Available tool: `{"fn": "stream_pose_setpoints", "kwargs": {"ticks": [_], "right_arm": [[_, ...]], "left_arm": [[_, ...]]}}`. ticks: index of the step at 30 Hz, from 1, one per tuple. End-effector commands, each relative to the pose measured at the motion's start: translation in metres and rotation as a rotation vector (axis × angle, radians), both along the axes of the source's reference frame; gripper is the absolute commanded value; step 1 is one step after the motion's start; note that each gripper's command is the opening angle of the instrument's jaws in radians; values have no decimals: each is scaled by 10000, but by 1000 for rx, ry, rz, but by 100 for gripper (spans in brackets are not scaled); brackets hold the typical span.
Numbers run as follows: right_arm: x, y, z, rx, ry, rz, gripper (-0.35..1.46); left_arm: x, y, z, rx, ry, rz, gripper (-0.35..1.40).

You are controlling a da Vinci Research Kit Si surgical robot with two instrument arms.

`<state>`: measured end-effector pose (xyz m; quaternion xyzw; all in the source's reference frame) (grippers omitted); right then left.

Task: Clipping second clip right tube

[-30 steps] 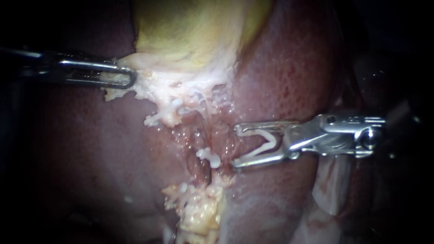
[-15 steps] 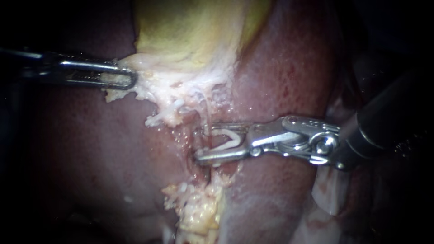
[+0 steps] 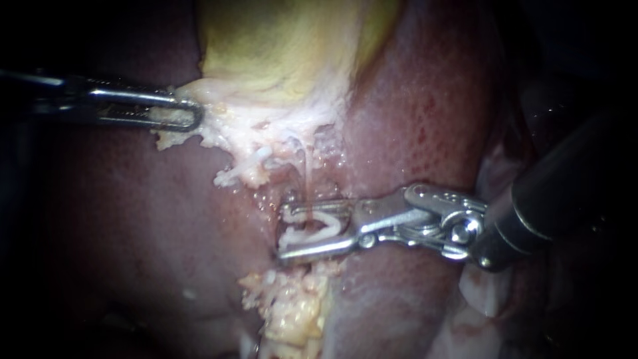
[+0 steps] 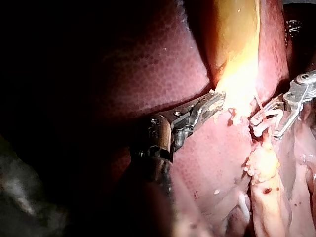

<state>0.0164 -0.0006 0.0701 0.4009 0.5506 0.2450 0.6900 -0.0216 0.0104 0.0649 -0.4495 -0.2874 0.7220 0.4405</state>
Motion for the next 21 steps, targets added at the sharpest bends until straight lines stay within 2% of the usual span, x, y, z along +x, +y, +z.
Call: {"fn": "stream_pose_setpoints", "kwargs": {"ticks": [1,8,18,20,21], "right_arm": [[0,-1,-1,-1,1,-3,45],[1,-2,-4,-1,4,-7,36],[1,1,-10,20,-1,-4,-16],[0,1,-10,31,-4,-4,-35],[-1,0,-10,42,-7,-4,-35]], "left_arm": [[0,0,0,0,0,0,-35],[0,0,0,0,0,0,-35],[-1,0,1,0,0,-1,-35],[-1,0,1,0,0,-1,-35],[-1,0,1,0,0,-1,-35]]}}
